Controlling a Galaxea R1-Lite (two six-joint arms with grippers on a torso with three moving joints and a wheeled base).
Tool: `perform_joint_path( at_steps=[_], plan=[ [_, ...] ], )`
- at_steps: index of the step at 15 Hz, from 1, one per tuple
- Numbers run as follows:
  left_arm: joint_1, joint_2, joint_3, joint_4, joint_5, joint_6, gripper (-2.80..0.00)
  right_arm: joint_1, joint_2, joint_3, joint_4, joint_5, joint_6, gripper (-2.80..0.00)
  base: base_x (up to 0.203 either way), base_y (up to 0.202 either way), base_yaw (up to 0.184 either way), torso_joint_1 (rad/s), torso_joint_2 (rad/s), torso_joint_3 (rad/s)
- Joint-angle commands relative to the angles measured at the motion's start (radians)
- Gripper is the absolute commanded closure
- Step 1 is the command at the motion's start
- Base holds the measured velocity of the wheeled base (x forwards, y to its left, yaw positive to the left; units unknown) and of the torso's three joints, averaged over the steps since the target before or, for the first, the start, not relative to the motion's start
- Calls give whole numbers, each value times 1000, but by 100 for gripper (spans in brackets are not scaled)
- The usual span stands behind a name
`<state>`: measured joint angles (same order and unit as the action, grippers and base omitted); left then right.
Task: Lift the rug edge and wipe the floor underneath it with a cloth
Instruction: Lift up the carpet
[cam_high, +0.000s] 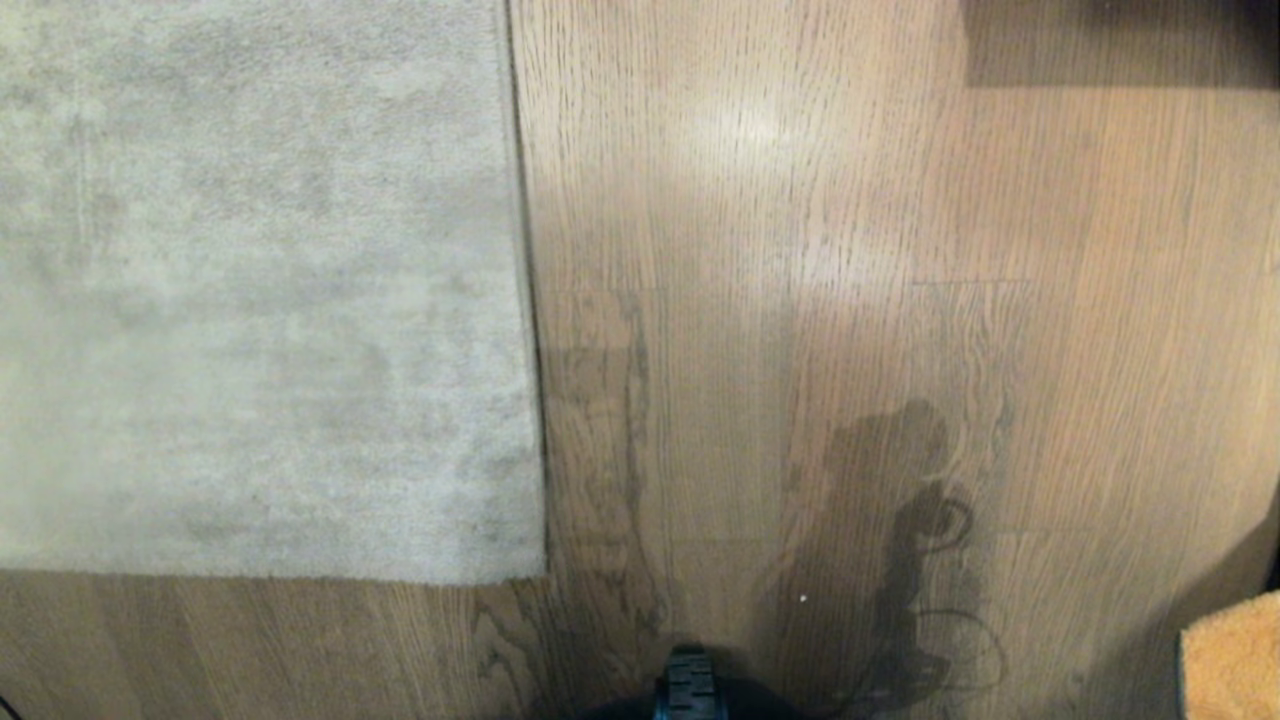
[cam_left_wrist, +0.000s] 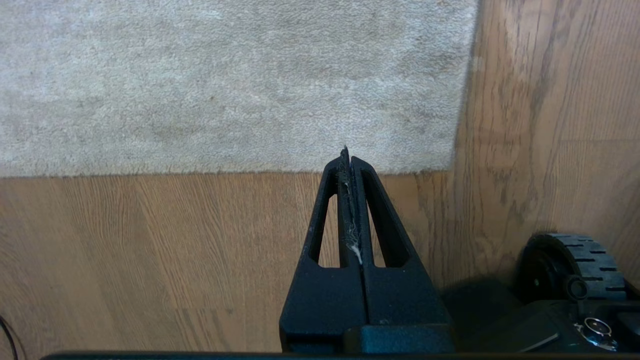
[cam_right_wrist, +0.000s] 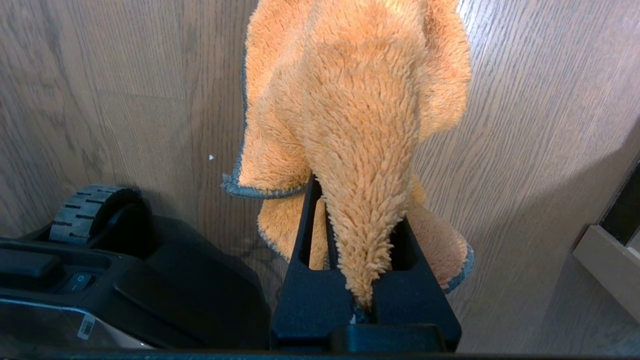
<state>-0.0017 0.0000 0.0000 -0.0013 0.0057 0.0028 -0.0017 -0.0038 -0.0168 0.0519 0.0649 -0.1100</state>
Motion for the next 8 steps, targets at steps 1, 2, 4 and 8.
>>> perform_joint_path(
  at_steps=[1,2,4,8],
  plan=[
    [0,0,0,0,0,0,0,-1,4,1,-1,2,-3,0,0,0,0,0,0,0],
    [0,0,0,0,0,0,0,-1,4,1,-1,3,-2,0,0,0,0,0,0,0],
    [0,0,0,0,-1,0,0,0,4,1,-1,3,-2,0,0,0,0,0,0,0],
    [0,0,0,0,0,0,0,0,4,1,-1,3,-2,0,0,0,0,0,0,0]
  ],
)
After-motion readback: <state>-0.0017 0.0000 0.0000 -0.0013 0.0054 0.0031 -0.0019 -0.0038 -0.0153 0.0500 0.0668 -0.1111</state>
